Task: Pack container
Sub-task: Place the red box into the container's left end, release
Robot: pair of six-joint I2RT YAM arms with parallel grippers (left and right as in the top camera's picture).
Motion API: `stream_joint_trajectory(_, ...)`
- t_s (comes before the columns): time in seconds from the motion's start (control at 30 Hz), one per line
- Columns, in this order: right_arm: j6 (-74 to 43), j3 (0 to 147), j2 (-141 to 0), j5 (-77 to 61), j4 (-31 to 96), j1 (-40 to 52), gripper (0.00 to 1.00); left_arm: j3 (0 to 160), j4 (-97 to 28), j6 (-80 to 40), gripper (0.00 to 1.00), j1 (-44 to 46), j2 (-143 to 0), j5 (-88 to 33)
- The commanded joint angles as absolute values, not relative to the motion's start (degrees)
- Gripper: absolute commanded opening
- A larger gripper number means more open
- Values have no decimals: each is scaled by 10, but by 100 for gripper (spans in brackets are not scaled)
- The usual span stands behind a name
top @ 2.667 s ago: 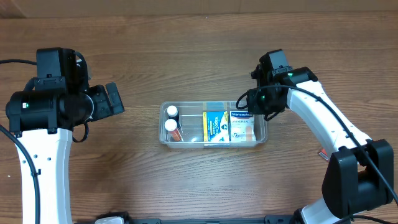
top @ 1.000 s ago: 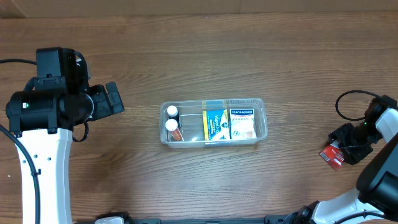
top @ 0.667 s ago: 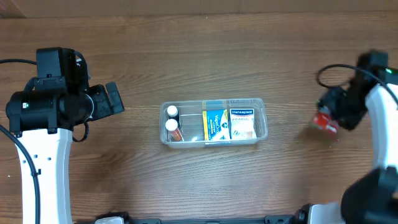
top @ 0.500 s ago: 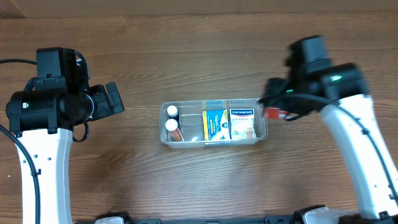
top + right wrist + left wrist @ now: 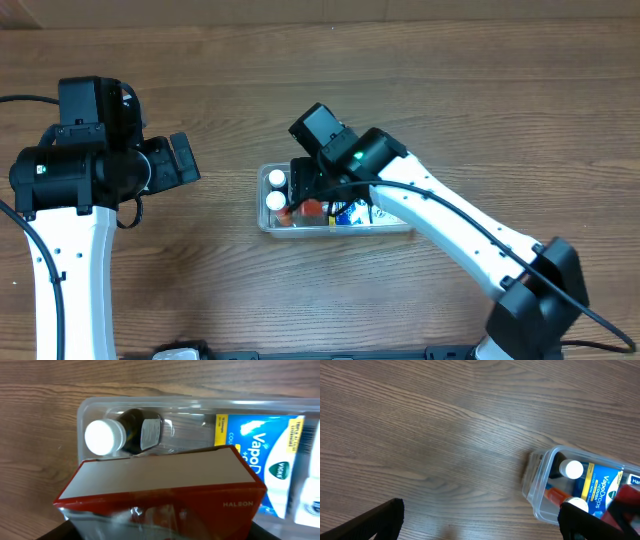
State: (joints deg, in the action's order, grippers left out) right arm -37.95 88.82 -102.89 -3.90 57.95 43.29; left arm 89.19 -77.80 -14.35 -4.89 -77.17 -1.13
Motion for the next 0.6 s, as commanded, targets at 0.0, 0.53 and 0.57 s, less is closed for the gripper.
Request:
stream_joint_trajectory(0.0,-393,896,-1044,-48,571,435,68,891,-778,-133,100,-51,-776,-15)
stream_joint_trajectory(0.53,-392,896,-1122,-46,556,435,83,891,-780,-133,100,-51,-776,-15)
stream_joint_trajectory(0.57,-392,896,-1122,-46,556,435,86,891,-780,-133,100,-51,-776,-15)
